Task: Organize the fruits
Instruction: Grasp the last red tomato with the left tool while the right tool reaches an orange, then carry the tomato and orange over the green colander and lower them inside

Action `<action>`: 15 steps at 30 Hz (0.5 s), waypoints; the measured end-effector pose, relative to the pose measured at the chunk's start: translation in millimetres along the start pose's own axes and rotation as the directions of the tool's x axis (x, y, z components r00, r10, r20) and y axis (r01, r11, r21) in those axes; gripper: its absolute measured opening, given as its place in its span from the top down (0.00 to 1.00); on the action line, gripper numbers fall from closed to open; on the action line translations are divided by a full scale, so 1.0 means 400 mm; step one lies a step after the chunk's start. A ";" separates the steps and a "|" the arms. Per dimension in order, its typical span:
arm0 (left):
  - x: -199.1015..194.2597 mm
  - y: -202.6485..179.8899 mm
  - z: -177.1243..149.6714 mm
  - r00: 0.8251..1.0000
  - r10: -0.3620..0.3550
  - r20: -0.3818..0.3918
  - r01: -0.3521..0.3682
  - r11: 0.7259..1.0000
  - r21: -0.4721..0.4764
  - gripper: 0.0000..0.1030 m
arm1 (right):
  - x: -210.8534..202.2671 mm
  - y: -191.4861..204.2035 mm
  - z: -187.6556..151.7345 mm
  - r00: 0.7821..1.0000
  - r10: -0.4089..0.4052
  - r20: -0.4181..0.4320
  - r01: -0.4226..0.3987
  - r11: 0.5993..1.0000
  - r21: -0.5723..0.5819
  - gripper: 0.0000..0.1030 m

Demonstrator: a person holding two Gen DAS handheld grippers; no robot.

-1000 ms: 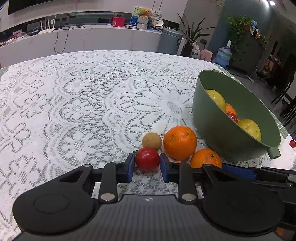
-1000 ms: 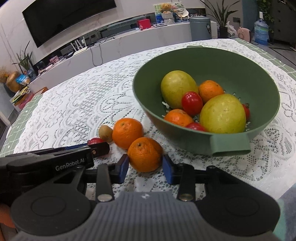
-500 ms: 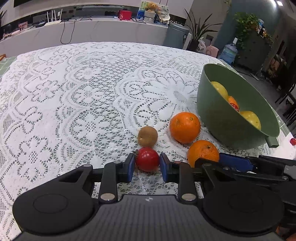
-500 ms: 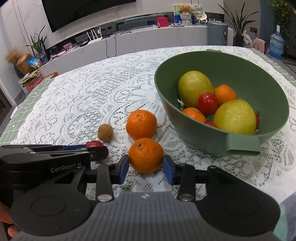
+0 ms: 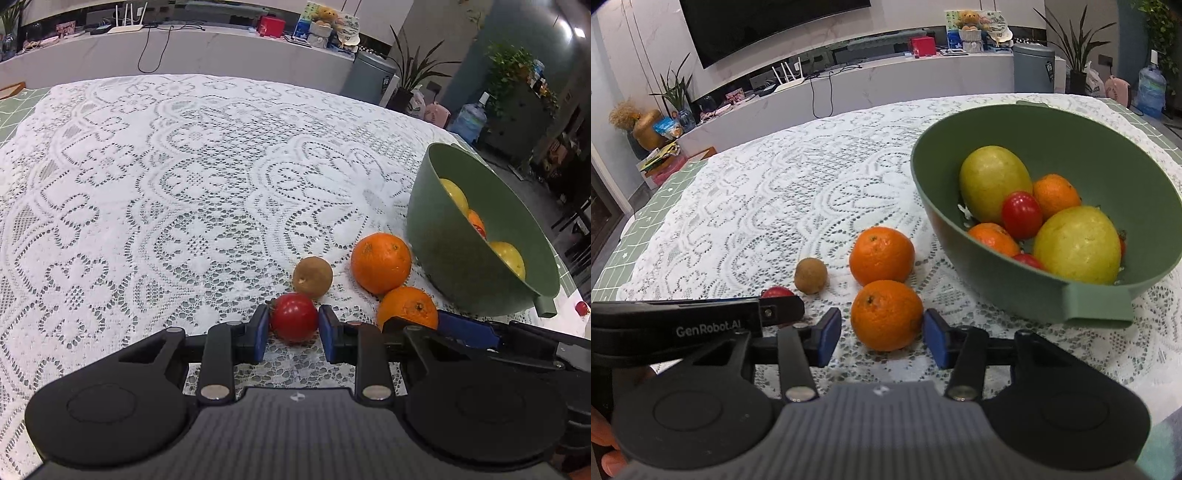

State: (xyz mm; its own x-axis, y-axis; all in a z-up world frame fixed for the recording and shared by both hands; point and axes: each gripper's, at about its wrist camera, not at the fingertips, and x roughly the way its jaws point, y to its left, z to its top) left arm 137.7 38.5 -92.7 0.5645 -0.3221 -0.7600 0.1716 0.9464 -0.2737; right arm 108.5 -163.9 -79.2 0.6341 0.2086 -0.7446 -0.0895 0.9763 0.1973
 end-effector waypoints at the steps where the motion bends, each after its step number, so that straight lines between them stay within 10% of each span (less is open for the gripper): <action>1: -0.001 -0.001 -0.001 1.000 0.002 0.000 -0.002 1.000 0.004 0.69 | 0.001 0.001 0.000 1.000 -0.001 -0.003 0.001 1.000 0.001 0.60; 15: -0.062 -0.032 -0.013 0.996 0.053 0.070 -0.054 0.998 0.011 0.69 | -0.046 0.002 -0.006 0.998 0.044 0.039 -0.043 0.999 -0.033 0.63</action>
State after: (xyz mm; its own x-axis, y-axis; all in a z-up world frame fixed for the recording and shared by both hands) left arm 117.3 34.3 -73.3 0.6277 -0.2689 -0.7306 0.1496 0.9626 -0.2259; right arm 95.0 -166.8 -66.9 0.6587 0.2492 -0.7099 -0.1422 0.9678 0.2078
